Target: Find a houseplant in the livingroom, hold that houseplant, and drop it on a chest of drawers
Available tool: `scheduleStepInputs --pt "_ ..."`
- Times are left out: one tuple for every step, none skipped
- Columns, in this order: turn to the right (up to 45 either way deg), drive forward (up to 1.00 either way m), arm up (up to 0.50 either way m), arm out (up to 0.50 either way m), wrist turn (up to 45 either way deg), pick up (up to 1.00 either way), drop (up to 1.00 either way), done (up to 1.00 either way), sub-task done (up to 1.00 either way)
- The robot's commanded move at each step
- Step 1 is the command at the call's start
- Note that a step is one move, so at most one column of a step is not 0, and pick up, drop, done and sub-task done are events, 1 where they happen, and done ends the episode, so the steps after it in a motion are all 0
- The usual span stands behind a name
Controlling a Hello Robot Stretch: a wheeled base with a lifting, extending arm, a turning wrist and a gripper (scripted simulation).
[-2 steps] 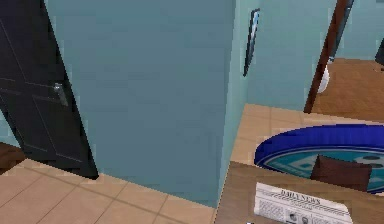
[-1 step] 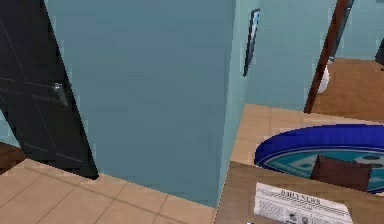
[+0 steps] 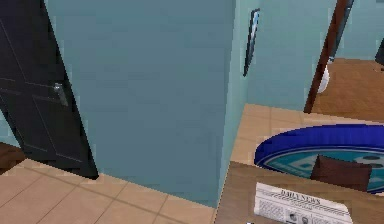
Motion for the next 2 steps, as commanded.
scheduleStepInputs --pt "0.0 0.0 0.1 0.0 0.0 0.0 0.0 0.0 0.0" --pt "0.0 0.0 0.4 0.0 0.0 0.0 0.0 0.0 0.0"
